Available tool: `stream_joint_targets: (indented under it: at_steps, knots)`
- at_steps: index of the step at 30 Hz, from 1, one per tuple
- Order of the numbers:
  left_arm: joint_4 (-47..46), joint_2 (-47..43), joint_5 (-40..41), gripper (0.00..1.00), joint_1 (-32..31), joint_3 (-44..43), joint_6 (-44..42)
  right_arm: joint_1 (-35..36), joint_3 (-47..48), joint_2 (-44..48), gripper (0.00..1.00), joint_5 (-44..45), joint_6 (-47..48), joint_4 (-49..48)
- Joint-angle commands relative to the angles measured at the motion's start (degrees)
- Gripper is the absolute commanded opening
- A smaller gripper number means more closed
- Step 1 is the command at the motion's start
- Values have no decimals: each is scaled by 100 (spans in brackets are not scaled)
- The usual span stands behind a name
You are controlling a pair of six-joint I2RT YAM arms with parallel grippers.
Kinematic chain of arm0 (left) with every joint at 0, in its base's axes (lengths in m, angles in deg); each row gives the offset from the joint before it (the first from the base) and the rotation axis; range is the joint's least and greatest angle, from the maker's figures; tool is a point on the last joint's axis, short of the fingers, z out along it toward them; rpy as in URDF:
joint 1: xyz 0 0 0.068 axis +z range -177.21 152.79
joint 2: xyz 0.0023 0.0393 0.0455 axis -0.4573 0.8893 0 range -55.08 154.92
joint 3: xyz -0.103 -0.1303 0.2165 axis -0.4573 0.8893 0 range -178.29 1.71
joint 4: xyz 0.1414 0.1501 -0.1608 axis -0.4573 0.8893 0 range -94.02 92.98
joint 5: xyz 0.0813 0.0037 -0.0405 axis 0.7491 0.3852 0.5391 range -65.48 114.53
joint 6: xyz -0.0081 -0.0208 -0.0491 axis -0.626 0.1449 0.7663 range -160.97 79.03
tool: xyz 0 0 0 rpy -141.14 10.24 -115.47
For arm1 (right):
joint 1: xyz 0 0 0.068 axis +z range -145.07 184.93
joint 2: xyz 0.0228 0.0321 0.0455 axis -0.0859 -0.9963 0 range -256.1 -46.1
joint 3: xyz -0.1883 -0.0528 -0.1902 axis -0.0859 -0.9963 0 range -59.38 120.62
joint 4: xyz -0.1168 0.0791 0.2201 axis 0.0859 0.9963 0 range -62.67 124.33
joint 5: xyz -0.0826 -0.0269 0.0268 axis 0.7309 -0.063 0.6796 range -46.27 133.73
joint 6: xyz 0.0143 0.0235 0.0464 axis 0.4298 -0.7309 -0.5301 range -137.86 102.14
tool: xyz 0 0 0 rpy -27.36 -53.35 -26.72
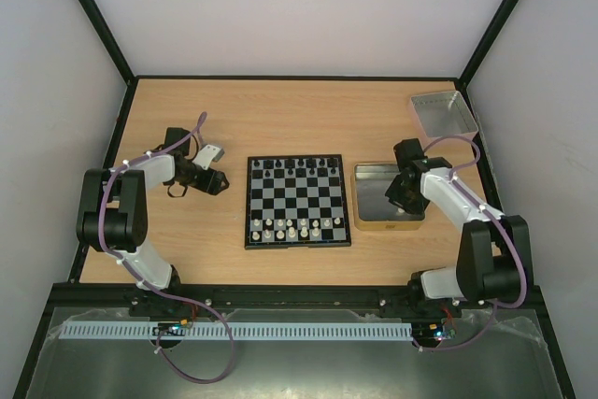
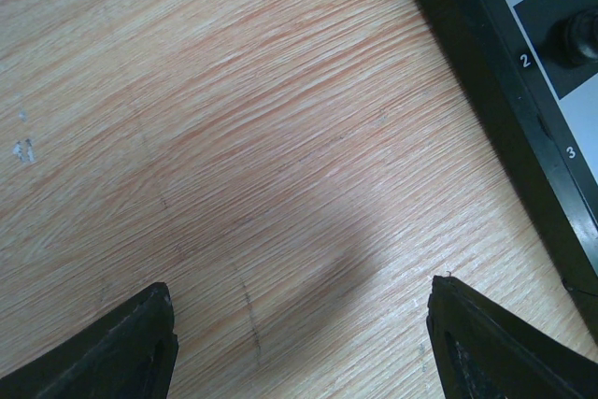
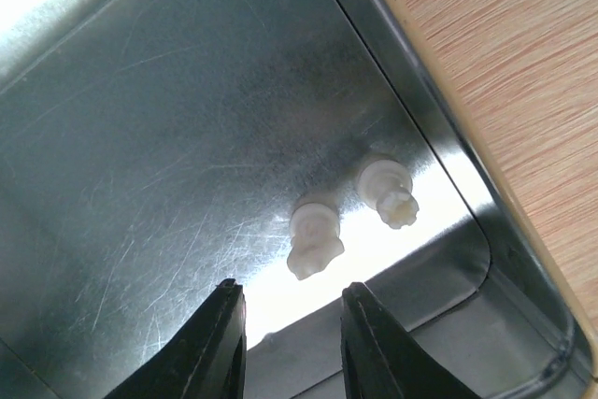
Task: Set up the chess pieces on the board
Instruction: Pick up the chess piece from the storage box.
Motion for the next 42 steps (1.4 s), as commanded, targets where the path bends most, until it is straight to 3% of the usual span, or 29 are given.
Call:
stream_joint_targets:
  at_steps: [1, 14, 24, 31, 42]
  knots:
    - [621, 324, 159, 74, -10, 242, 3, -79, -108, -162, 27, -7, 34, -204]
    - [625, 349, 167, 74, -37, 232, -6, -289, -220, -405, 26, -6, 7, -489]
    - [626, 358, 175, 74, -54, 234, 2, -319, -139, -480, 8, 10, 25, -522]
    - [623, 358, 177, 74, -63, 238, 3, -303, -39, -217, 7, -136, 49, -388]
    - [611, 375, 212, 74, -72, 236, 14, 695, 642, 37, 6, 261, -42, 284]
